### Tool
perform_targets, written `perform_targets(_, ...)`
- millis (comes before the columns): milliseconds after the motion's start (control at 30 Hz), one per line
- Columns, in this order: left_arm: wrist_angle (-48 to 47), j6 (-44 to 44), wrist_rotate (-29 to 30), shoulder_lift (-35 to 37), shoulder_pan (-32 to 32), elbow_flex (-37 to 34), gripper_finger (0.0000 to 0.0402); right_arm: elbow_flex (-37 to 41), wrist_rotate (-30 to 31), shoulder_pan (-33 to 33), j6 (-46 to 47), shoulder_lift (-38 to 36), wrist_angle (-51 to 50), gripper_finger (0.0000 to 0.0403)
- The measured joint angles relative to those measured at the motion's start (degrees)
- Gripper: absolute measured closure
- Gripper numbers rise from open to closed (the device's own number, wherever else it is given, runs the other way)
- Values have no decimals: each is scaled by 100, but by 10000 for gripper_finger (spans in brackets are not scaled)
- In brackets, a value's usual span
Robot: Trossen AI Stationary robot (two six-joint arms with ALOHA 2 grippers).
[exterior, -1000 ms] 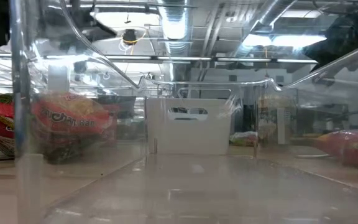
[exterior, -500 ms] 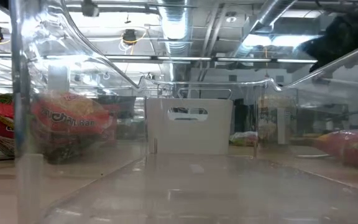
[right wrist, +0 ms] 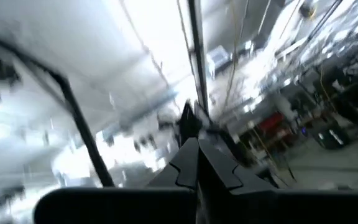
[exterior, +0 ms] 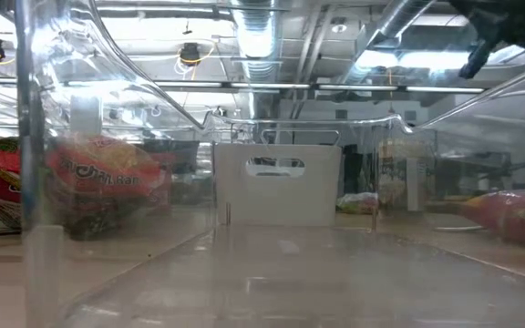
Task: Pick & Place Food Item
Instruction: Put the orange seasoning pack into the top transparent bin
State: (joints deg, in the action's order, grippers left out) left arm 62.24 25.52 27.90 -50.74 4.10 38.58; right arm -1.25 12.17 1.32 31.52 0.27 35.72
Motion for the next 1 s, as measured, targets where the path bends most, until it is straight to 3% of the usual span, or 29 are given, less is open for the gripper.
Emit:
perform_targets(100,-10,-4,-589,0,4,5,394,-161,135,7,92,0,253,403)
perform_targets(333,-26,-41,-566,0,-32,5,394,-663,132,7,-187,7,243,403)
perform_targets(467,-23,-653,-645,0,-71,5,394,-943,132,7,-344,9,309,403)
perform_targets(633,97,-2138,-1975,22,-66,5,387,-1208,-477,9,-361,9,861,401)
perform_targets(833,-225,-2664,-2324,26,-66,316,314,-1836,-668,12,-688,338,540,336)
perform_targets(1000,-1877,-3771,-2004,-80,-66,1213,218,-2584,-636,12,-1408,1182,351,238)
